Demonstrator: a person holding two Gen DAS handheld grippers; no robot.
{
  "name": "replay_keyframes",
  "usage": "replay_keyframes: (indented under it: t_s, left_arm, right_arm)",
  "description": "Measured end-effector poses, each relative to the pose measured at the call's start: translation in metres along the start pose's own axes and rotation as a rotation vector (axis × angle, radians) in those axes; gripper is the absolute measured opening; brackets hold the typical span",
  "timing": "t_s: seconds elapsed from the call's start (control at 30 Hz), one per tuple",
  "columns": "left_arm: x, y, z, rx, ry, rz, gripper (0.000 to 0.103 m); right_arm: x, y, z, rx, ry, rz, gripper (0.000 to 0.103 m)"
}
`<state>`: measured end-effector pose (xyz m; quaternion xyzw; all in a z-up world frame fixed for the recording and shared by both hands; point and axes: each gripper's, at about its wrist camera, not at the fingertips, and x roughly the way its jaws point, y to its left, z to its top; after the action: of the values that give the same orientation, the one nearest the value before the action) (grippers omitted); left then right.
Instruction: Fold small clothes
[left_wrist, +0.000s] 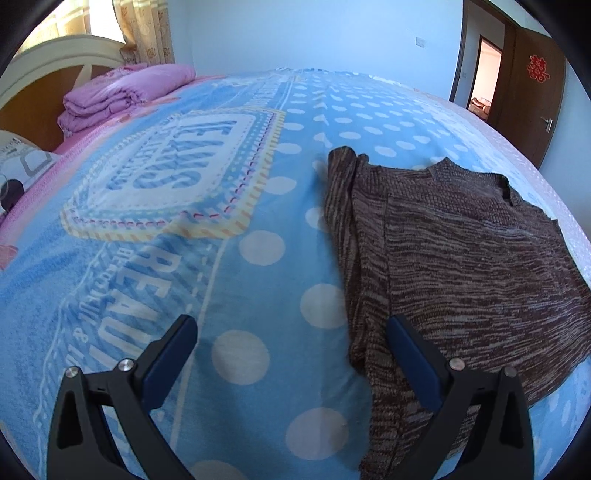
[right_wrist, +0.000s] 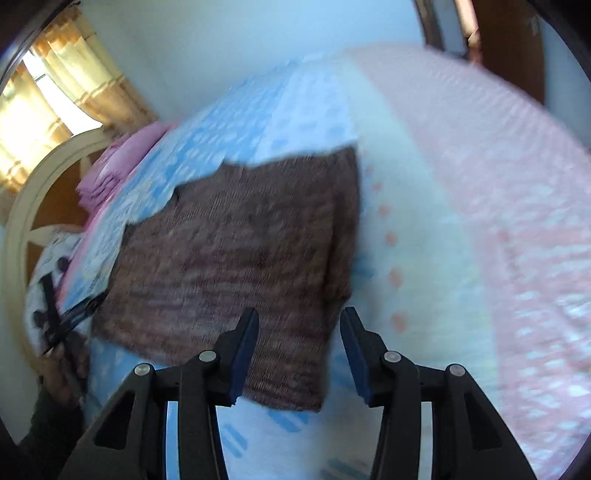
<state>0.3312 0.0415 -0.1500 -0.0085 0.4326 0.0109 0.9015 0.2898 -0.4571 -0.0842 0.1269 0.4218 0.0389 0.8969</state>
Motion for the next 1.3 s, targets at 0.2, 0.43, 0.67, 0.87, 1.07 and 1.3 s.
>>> replay_keyframes:
  t_s: [0.2,0.43,0.67,0.87,1.07,1.3]
  left_arm:
    - [-0.012,-0.011,-0.009,0.075,-0.026,0.076,0.103]
    - [-0.007,-0.015,-0.008,0.103,-0.005,0.105,0.103]
    - [-0.006,-0.013,-0.011,0.091,-0.001,0.098,0.103]
    - [-0.012,-0.012,-0.024,0.125,0.005,0.135,0.103]
    - [-0.013,0.0,-0.023,0.08,0.031,0.1,0.103]
    - [-0.017,0.0,-0.018,0.154,0.019,0.125,0.103]
  right_arm:
    - [0.017,0.053,0.012,-0.196,-0.074,-0.082,0.047]
    - [0.077,0.068,-0.008,-0.275,0.048,-0.219,0.047]
    - [0.079,0.115,-0.017,-0.377,0.007,-0.157,0.048]
    - [0.099,0.12,-0.025,-0.337,0.028,-0.185,0.048]
    - [0.073,0.153,-0.035,-0.376,-0.028,-0.131,0.049]
    - [0.079,0.212,-0.065,-0.56,-0.03,-0.078,0.052]
